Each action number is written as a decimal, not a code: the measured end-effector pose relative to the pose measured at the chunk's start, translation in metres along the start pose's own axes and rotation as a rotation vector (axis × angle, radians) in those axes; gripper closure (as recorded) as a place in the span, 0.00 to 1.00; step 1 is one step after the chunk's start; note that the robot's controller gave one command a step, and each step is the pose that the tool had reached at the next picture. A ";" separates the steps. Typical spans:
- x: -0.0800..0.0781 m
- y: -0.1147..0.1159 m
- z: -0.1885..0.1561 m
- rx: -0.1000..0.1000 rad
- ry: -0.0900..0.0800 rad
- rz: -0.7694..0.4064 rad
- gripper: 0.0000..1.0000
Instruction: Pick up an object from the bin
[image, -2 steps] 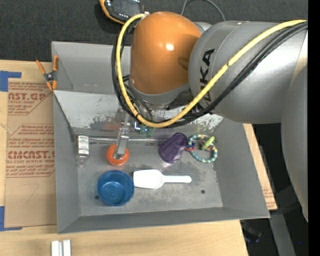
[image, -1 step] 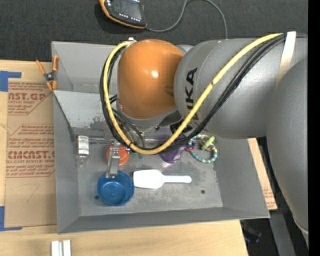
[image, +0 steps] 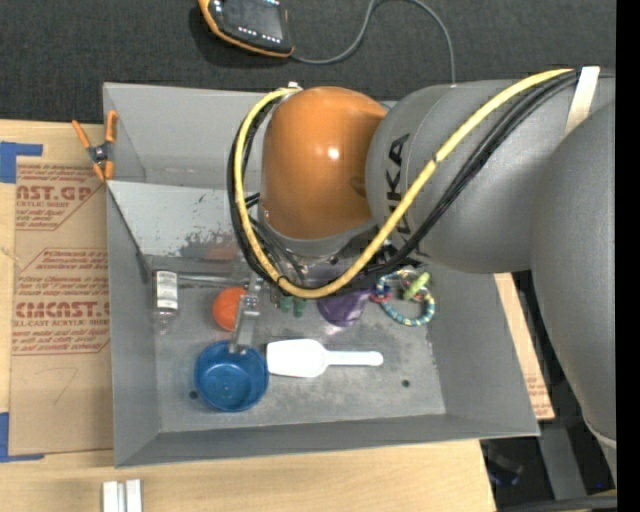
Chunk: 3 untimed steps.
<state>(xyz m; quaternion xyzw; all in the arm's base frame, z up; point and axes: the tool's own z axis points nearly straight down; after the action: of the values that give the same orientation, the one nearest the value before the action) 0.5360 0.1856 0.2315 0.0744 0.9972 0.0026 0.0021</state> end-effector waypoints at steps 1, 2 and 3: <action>0.045 -0.001 0.041 0.000 -0.004 -0.111 0.00; 0.032 -0.007 0.060 -0.002 -0.002 -0.037 0.00; 0.037 -0.005 0.113 -0.001 -0.005 -0.186 0.00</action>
Offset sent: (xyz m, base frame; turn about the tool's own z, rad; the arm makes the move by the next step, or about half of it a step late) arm -0.0147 -0.0099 -0.0679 0.0066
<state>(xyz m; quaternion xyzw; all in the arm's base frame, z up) 0.4988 0.1865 0.1185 -0.0186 0.9998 0.0026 0.0049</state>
